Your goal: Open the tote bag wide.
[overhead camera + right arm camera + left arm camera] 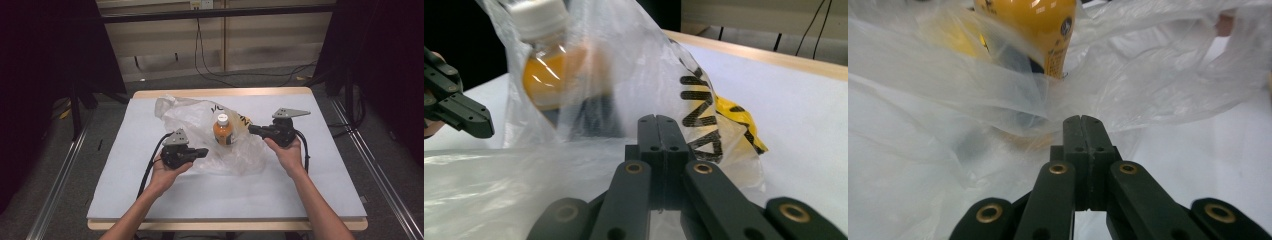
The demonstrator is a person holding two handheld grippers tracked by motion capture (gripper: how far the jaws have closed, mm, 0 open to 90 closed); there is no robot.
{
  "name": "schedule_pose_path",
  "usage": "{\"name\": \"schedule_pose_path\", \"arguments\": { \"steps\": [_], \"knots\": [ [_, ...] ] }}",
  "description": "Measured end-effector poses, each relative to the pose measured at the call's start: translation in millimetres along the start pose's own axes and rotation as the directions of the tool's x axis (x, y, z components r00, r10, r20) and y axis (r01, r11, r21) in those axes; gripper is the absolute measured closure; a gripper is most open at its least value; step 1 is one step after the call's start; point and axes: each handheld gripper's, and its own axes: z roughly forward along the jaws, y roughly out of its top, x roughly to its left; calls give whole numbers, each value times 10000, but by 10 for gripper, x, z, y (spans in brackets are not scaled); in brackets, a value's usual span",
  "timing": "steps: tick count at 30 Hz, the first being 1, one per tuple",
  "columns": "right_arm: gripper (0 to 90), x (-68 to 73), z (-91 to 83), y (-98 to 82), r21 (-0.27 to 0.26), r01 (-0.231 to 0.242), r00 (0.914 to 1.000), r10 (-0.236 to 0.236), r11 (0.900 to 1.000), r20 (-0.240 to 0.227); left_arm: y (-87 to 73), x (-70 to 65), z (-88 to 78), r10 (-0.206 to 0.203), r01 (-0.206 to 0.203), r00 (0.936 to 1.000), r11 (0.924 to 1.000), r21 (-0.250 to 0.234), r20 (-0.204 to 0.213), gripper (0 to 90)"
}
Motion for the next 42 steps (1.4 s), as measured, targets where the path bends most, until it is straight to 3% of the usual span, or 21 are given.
{"name": "schedule_pose_path", "arguments": {
  "steps": [2,9,14,17,22,24,26,31,35,37,40,42],
  "knots": [
    [900,14,-19,10,-61,45,10000,-45,10000,-7,13,-4,-73,-41,43,10000,9997,-254,65,900],
    [900,52,-87,87,-395,100,9998,-107,9992,-190,177,92,-263,-12,-22,9994,9952,-974,-347,900],
    [900,134,-64,204,-638,132,9986,-164,9979,-504,461,125,-290,22,-72,9996,9842,-1770,-287,900],
    [900,187,-21,288,-714,251,9975,-297,9971,-643,685,154,-339,367,-458,9981,9783,-2023,-486,900],
    [900,277,74,470,-830,498,9952,-565,9953,-802,974,241,-385,430,-572,9969,9704,-2346,-652,900],
    [900,304,120,525,-878,563,9942,-639,9946,-866,1009,340,-322,239,-428,9950,9794,-1972,-971,900],
    [900,316,170,522,-792,533,9938,-606,9954,-931,942,450,-222,-99,-80,9945,9855,-1697,-1040,900],
    [900,254,297,338,-151,366,9953,-378,9992,-894,593,716,79,-745,653,9877,9954,-701,-1378,900],
    [900,167,373,201,342,200,9959,-169,9992,-885,393,803,247,-1015,1010,9856,9948,-103,-1350,900],
    [900,135,418,143,745,190,9964,-128,9970,-834,327,801,322,-908,978,9863,9942,448,-1377,900],
    [900,95,546,-6,1605,327,9968,-206,9865,-768,253,797,396,-809,948,9865,9911,932,-1423,900],
    [900,81,577,-44,1819,273,9968,-132,9829,-784,182,803,428,-927,1090,9854,9879,1103,-1428,900]
  ]
}}
